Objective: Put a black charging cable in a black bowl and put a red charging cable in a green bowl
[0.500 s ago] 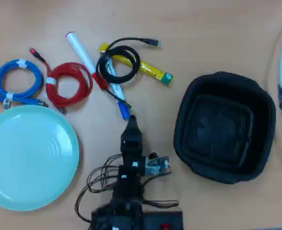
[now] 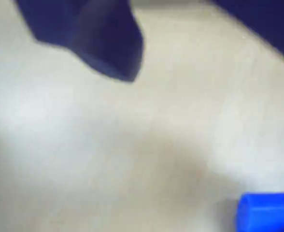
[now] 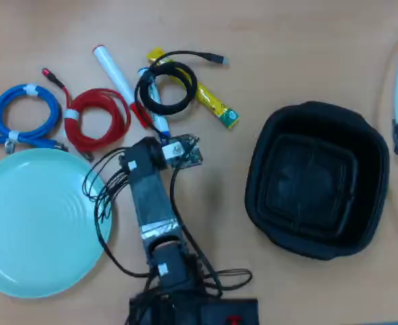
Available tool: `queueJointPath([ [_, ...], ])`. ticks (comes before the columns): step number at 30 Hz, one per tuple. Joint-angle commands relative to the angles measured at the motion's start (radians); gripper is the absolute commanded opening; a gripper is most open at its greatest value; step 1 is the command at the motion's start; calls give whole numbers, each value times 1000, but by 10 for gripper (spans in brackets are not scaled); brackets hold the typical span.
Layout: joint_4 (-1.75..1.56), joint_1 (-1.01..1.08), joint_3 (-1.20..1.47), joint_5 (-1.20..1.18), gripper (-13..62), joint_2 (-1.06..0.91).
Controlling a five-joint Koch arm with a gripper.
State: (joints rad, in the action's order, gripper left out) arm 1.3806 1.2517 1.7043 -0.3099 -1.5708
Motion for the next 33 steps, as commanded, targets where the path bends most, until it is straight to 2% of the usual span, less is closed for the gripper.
queueJointPath([
  [1, -3, 0, -66, 2, 542, -12],
  [11, 87, 15, -446, -97, 541, 87],
  [19, 69, 37, -752, -288, 541, 351],
  [26, 63, 37, -916, -436, 541, 488],
  [33, 26, 25, -954, -469, 541, 583],
])
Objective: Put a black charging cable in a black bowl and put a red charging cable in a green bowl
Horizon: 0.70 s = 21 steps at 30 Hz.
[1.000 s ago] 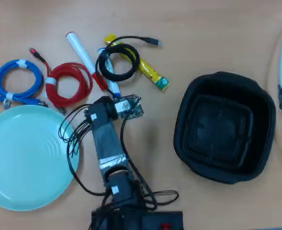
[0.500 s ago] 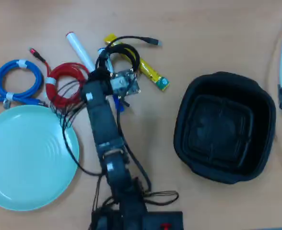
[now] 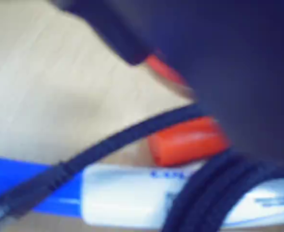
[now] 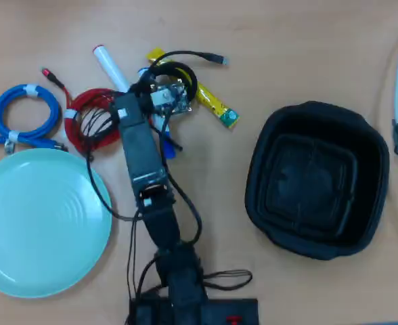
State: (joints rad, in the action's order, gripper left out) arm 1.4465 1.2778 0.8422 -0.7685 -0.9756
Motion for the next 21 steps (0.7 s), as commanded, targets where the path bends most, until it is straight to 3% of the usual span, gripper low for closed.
queueJointPath([
  [1, -40, -6, -95, -11, 541, -6],
  [16, -77, -21, -106, -2, 534, 64],
  [19, -71, -21, -106, -3, 472, 66],
  [21, -69, -21, -107, 2, 378, 67],
])
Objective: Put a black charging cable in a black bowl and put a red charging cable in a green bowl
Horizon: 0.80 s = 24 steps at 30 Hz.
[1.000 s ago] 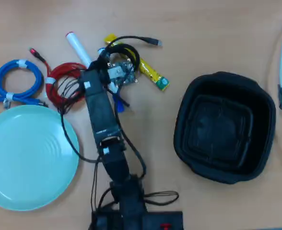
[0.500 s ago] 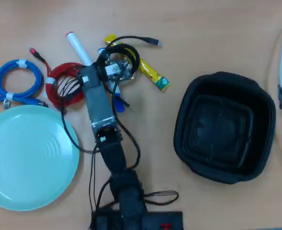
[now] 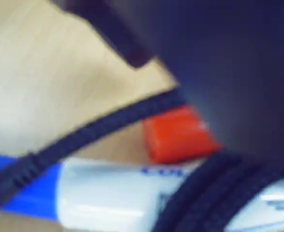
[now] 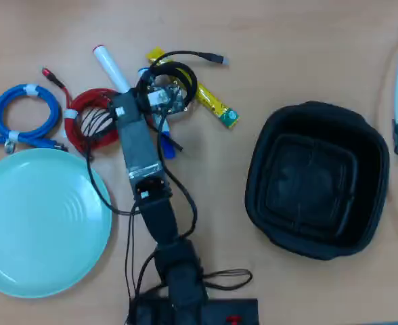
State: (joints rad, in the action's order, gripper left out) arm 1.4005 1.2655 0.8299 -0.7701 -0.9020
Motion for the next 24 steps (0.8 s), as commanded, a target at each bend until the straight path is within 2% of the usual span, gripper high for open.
queueJointPath([
  [1, -23, -8, -95, 5, 316, -6],
  [6, -8, 6, -92, -2, -53, -5],
  [7, -3, 9, -92, 0, -100, -5],
  [10, 5, 11, -92, -11, -50, -5],
  [20, 94, 25, -75, 29, -63, -28],
  [24, 178, 21, -77, 52, -63, -172],
])
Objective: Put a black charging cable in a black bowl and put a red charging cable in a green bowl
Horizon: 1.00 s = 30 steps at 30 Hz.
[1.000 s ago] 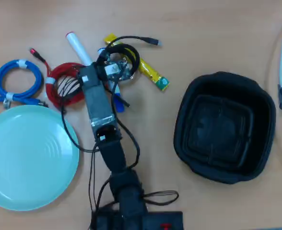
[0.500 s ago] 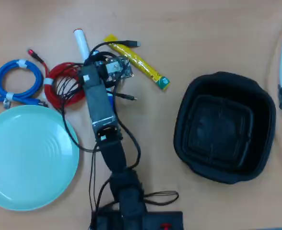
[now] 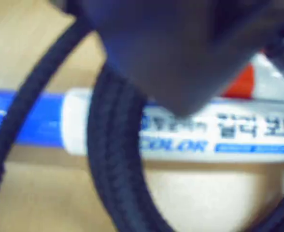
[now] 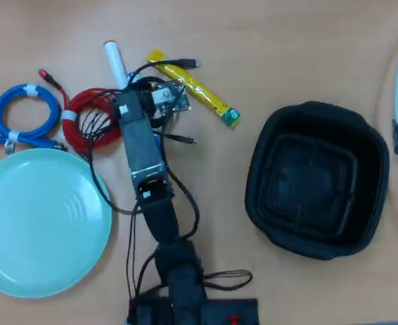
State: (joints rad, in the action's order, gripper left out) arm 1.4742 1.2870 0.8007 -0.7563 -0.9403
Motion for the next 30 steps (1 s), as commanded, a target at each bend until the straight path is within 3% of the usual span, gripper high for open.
queueJointPath([
  [1, 114, 0, -46, 64, -63, -164],
  [7, 156, 3, -43, 285, -63, -407],
  [16, 262, 189, -20, 307, -63, -741],
  [23, 262, 426, 43, 310, -64, -877],
  [30, 250, 575, 40, 298, -63, -893],
])
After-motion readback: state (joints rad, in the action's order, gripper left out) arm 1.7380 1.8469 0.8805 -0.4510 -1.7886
